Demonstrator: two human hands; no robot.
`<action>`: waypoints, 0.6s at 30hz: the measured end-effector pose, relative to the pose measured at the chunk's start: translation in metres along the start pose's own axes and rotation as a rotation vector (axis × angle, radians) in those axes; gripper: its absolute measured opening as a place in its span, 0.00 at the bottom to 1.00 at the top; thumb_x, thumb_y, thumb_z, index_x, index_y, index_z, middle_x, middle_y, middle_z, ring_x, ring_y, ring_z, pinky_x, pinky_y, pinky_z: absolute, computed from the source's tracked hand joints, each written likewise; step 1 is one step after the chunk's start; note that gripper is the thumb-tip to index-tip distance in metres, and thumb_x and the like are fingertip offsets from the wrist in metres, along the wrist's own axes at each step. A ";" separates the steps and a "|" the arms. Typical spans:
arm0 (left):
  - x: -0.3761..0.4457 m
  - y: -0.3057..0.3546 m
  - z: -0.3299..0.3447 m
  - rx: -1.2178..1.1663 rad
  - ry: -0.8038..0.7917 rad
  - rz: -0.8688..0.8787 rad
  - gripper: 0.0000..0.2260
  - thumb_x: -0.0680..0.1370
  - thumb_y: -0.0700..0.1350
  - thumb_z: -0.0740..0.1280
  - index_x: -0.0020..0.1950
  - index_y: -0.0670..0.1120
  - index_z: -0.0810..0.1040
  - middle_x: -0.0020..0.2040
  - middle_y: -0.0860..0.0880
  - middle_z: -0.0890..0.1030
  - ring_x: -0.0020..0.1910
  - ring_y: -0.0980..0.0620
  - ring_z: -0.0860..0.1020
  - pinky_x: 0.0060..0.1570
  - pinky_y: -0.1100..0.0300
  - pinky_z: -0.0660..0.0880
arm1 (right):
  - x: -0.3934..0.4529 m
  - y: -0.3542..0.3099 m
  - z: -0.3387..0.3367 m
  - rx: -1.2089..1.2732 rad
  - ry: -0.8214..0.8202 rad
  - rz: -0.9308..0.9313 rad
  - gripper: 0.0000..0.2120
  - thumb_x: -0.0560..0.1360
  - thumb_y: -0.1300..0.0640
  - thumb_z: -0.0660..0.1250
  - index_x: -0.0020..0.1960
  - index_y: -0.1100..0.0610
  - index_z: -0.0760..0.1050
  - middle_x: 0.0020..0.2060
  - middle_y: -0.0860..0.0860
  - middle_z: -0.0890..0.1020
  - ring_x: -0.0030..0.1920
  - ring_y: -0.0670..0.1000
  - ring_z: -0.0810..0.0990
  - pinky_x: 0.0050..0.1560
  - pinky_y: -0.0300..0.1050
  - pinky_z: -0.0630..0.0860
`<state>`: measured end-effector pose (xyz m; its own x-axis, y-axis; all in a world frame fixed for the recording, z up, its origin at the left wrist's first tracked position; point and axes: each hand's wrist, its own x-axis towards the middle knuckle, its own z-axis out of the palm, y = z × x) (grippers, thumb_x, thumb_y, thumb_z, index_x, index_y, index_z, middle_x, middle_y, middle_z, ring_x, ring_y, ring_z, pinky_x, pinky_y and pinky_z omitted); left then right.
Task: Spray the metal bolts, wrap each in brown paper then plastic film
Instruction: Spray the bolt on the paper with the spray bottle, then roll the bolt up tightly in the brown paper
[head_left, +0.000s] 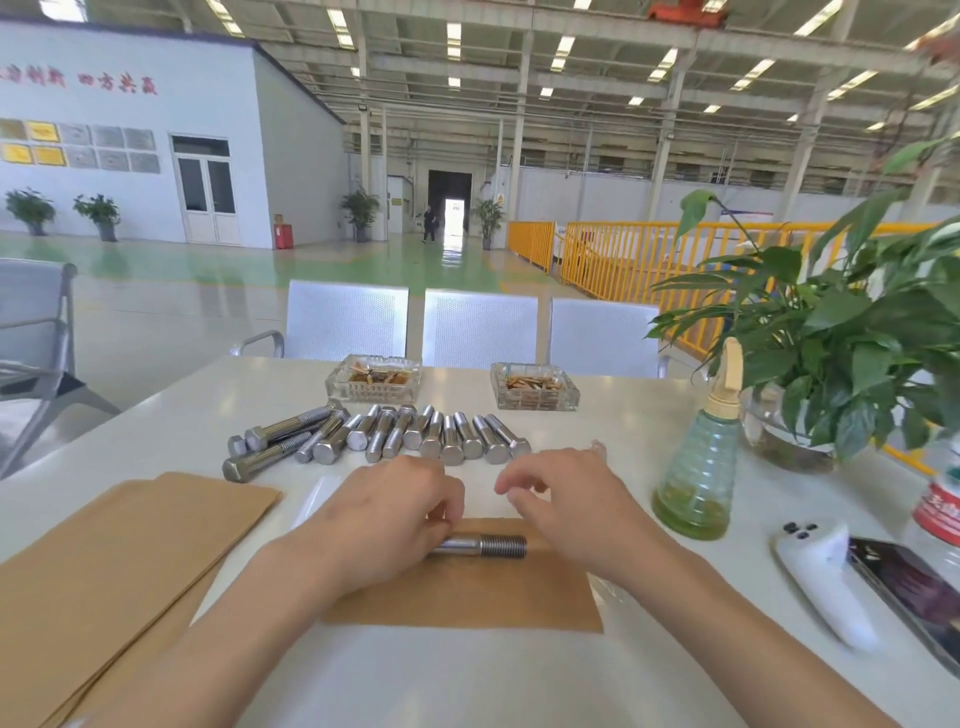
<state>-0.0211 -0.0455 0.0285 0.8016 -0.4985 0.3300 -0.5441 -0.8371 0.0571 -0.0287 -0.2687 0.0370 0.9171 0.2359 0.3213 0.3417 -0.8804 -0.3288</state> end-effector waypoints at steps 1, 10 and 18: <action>-0.003 0.001 0.001 0.013 0.012 0.009 0.04 0.78 0.52 0.66 0.52 0.58 0.77 0.48 0.58 0.75 0.48 0.57 0.75 0.41 0.59 0.67 | 0.002 -0.002 0.002 -0.015 -0.041 0.000 0.07 0.79 0.48 0.63 0.48 0.37 0.78 0.44 0.36 0.81 0.51 0.42 0.76 0.66 0.56 0.63; -0.012 0.005 0.010 0.092 0.130 0.103 0.04 0.76 0.48 0.63 0.49 0.56 0.70 0.45 0.56 0.72 0.48 0.52 0.75 0.38 0.58 0.64 | -0.003 -0.004 0.016 0.045 -0.156 -0.068 0.10 0.72 0.38 0.64 0.51 0.37 0.78 0.40 0.36 0.78 0.45 0.38 0.75 0.51 0.48 0.78; -0.018 0.006 0.015 0.141 0.073 0.239 0.09 0.67 0.45 0.69 0.43 0.56 0.72 0.38 0.57 0.74 0.38 0.54 0.75 0.34 0.63 0.61 | -0.010 -0.003 0.021 0.084 -0.154 -0.089 0.10 0.72 0.43 0.63 0.51 0.38 0.77 0.43 0.37 0.78 0.48 0.41 0.76 0.53 0.49 0.77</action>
<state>-0.0349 -0.0451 0.0088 0.6320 -0.6723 0.3854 -0.6716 -0.7233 -0.1606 -0.0348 -0.2599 0.0163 0.9008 0.3773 0.2148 0.4330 -0.8173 -0.3802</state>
